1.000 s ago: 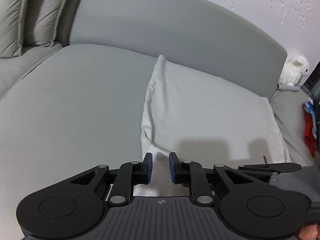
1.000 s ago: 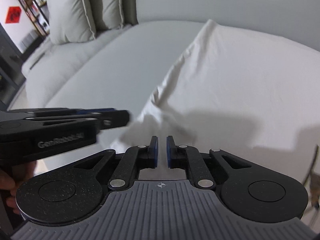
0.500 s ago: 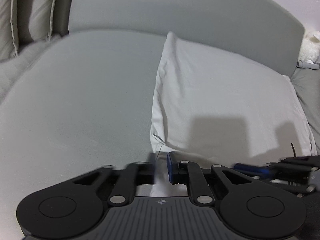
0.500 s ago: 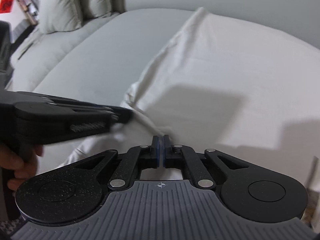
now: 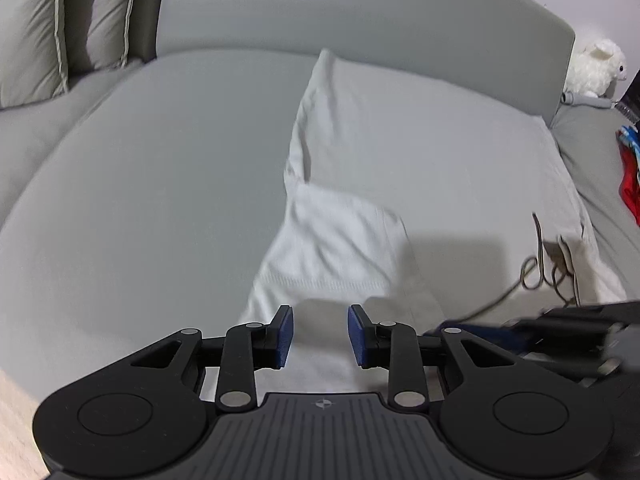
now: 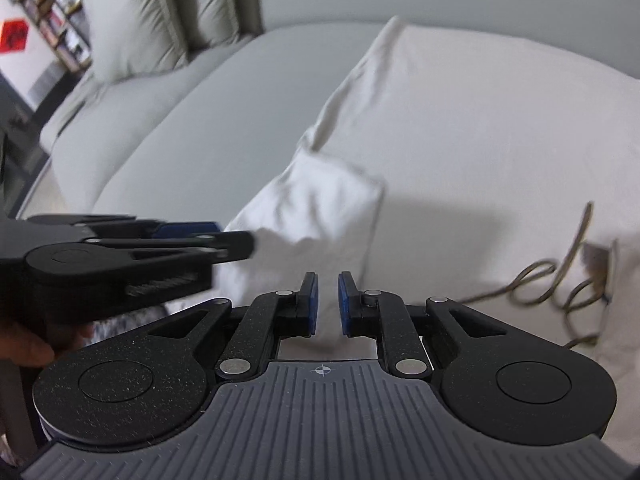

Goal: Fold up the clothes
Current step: 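Open both grippers and lift them away from the shirt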

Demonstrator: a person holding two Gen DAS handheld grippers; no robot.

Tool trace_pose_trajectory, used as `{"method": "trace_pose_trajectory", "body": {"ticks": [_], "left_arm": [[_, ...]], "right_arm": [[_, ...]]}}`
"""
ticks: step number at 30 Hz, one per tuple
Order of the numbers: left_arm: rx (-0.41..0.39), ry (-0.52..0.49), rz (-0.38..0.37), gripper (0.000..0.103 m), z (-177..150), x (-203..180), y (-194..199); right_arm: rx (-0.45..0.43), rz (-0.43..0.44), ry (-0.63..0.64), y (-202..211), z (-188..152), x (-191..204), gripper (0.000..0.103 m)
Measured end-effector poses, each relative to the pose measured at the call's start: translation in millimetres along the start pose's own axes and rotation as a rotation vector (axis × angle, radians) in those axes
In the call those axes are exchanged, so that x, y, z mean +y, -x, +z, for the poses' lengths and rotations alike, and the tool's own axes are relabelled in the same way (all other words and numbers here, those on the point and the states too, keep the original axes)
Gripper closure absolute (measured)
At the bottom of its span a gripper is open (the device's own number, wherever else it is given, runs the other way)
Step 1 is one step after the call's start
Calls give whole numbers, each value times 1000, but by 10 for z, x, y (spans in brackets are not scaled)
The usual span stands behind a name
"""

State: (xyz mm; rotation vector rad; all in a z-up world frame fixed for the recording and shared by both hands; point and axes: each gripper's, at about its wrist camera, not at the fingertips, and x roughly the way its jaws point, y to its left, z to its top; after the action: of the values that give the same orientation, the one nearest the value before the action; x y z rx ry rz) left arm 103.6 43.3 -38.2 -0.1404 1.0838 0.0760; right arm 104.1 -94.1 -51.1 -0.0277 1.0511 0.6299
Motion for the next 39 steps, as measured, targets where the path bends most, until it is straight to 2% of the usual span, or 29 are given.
{"method": "trace_pose_trajectory", "body": {"ticks": [1,3,6,10,12,13,18,24,33,39], "left_arm": [[31,-6,8,74,-47,-8,-42],[27,-15,9,74,-107,-9,-29],[47,-73,29,74,-150,-49,22],[72,-94,48,74,-180,-95,143],[75,-80,26,66,-175,-116,219],[59,-73,6,66,-163,-142,280],[-22,-122,12,60,-91,-392,362],[-89,-167,5,59,-23,-627,334],[-29,-199,41,59,68,-748,-4],[29,-223,44,58,-8,-788,-194]], "right_arm": [[18,-10,6,-32,-33,21,86],[74,-56,29,-137,-132,85,88],[75,-103,66,-95,-245,120,88],[92,-143,38,116,-374,-29,88],[99,-158,-5,267,-426,-120,86],[98,-170,-19,349,-454,-153,83],[23,-226,-94,850,-619,-353,79],[-76,-298,-165,1124,-616,-644,79],[-27,-354,-237,953,-524,-1046,78],[28,-385,-270,753,-526,-1231,73]]}}
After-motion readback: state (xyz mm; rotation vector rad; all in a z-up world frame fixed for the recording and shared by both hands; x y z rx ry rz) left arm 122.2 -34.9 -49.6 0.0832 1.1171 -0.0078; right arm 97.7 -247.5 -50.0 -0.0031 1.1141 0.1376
